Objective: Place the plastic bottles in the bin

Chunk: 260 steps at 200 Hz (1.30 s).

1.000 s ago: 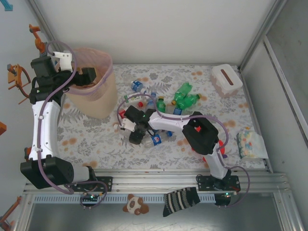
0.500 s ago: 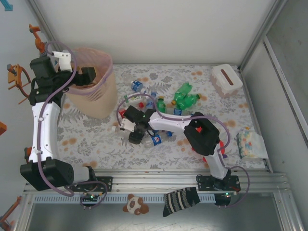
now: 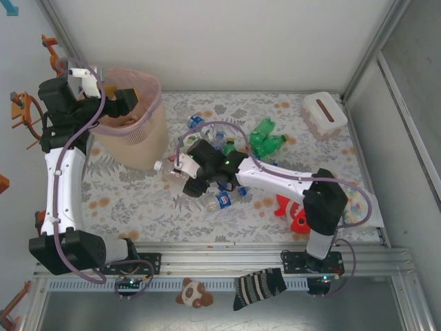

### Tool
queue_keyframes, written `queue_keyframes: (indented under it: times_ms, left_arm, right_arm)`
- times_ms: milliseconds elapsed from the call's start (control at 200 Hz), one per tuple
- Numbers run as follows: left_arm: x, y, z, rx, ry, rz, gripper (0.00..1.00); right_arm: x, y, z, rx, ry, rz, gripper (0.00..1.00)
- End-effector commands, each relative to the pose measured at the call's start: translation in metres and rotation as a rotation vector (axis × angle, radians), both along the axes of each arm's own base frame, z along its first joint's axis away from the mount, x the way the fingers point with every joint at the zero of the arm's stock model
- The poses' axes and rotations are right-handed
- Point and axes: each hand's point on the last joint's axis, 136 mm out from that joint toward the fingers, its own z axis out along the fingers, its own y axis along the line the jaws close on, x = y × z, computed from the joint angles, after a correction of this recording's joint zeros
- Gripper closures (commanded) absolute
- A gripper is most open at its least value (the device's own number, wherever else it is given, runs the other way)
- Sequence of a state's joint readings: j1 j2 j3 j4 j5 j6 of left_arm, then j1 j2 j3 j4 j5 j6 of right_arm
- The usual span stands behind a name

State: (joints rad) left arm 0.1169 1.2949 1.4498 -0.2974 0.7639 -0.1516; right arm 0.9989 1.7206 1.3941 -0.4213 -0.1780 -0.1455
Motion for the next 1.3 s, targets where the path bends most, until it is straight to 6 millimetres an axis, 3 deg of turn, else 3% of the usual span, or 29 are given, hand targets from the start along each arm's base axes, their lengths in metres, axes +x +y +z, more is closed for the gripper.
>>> queue_keyframes:
  times_ms: [0, 295, 436, 621, 751, 976, 1297]
  left_arm:
    - [-0.024, -0.024, 0.034, -0.068, -0.094, -0.144, 0.11]
    - [-0.067, -0.080, 0.068, -0.077, -0.210, -0.393, 0.08]
    - [-0.083, -0.097, 0.082, -0.102, -0.253, -0.455, 0.08]
    - [-0.098, -0.119, 0.097, -0.148, -0.290, -0.532, 0.07]
    - [-0.119, -0.143, 0.102, -0.146, -0.338, -0.633, 0.03]
    - [-0.145, -0.183, 0.106, -0.171, -0.373, -0.781, 0.00]
    - [-0.176, -0.225, 0.101, -0.191, -0.393, -0.980, 0.02]
  right_arm:
    - [0.006, -0.001, 0.051, 0.195, -0.009, -0.035, 0.38]
    - [0.013, -0.034, 0.143, 0.509, -0.082, -0.080, 0.38]
    - [0.013, -0.054, 0.185, 0.660, -0.117, -0.092, 0.38]
    - [0.004, -0.074, 0.228, 0.782, -0.188, -0.078, 0.38]
    - [-0.004, -0.085, 0.257, 0.885, -0.226, -0.071, 0.38]
    - [-0.020, -0.095, 0.293, 0.996, -0.266, -0.021, 0.38]
    - [-0.030, -0.099, 0.315, 1.066, -0.273, 0.021, 0.38]
